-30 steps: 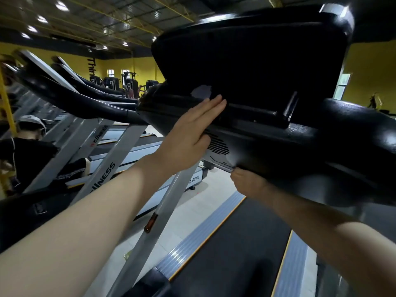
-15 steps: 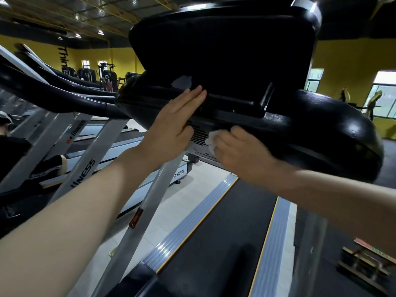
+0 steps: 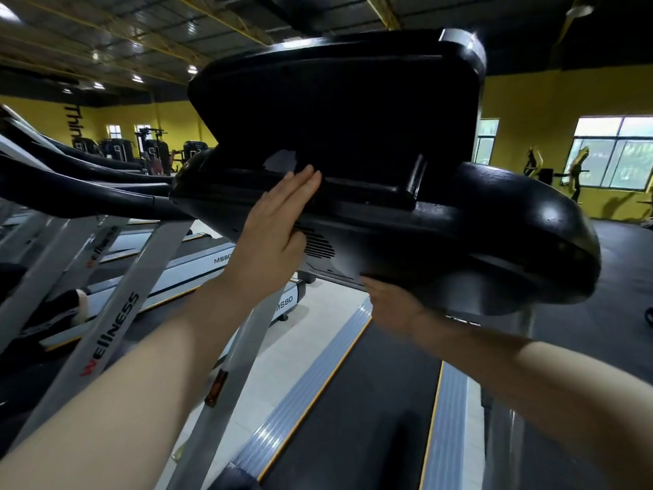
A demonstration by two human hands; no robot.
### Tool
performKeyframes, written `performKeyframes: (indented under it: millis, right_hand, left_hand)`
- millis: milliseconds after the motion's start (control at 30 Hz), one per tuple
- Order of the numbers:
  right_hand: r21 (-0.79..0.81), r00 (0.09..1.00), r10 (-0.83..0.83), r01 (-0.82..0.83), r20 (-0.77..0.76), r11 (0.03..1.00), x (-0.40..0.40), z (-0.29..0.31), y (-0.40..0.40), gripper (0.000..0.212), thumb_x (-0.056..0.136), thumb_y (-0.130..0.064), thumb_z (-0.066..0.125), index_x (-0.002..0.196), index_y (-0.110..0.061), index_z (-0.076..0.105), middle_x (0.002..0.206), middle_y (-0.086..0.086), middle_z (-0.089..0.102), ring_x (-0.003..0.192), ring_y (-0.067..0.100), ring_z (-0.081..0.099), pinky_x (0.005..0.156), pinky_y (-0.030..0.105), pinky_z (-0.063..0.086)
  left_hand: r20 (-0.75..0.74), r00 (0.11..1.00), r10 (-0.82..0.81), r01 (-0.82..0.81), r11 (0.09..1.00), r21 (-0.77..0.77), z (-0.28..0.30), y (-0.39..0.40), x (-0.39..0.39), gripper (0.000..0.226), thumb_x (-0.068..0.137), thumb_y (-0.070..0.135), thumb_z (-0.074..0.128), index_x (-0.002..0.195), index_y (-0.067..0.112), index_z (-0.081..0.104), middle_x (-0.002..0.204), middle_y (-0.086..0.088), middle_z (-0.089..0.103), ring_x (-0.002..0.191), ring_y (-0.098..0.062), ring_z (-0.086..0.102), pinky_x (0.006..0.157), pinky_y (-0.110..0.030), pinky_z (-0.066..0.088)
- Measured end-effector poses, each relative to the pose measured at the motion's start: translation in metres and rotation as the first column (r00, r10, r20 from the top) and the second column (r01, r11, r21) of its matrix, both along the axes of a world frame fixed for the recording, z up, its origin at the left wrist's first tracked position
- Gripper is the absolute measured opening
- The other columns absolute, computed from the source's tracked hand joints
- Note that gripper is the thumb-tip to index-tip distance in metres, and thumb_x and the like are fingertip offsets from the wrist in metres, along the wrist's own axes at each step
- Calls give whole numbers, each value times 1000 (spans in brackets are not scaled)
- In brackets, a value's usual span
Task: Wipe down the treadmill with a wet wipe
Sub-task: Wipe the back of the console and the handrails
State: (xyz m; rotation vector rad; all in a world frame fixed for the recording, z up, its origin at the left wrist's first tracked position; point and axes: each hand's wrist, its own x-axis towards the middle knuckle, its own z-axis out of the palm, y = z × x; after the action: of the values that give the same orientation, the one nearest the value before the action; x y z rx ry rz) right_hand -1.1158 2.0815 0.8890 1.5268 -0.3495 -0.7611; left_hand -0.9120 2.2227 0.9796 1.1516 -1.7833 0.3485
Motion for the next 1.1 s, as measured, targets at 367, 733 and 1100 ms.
performKeyframes:
  millis: [367,733,1100]
  right_hand:
    - [-353,614,551,-425,564,834,-56,76,79,35,86,-10,45,111,-8,70,115,5,65,81,23,42,67,34,25]
    - [281,633,-52,-267,772,922,-53,-68,-47,47,76,-23,44,112,-18,74,119,-7,69,91,11,63,73,27,40]
    - [-285,89,492,-721,866,632,-146,73,99,37,83,4,45,114,7,65,108,15,66,80,26,61,76,34,50]
  left_hand:
    - [-31,999,-33,31,999,-37,-4,-4,-3,79,81,2,37,156,23,26,161,16,17,151,-5,5,124,-48,11]
    - [-21,990,139,-140,982,-127,-4,-5,-14,80,76,3,39,154,23,32,157,16,24,150,-11,19,119,-57,19]
    - [200,935,292,-246,943,-223,14,-2,-128,59,92,20,41,151,17,39,160,-1,32,150,-20,22,123,-37,11]
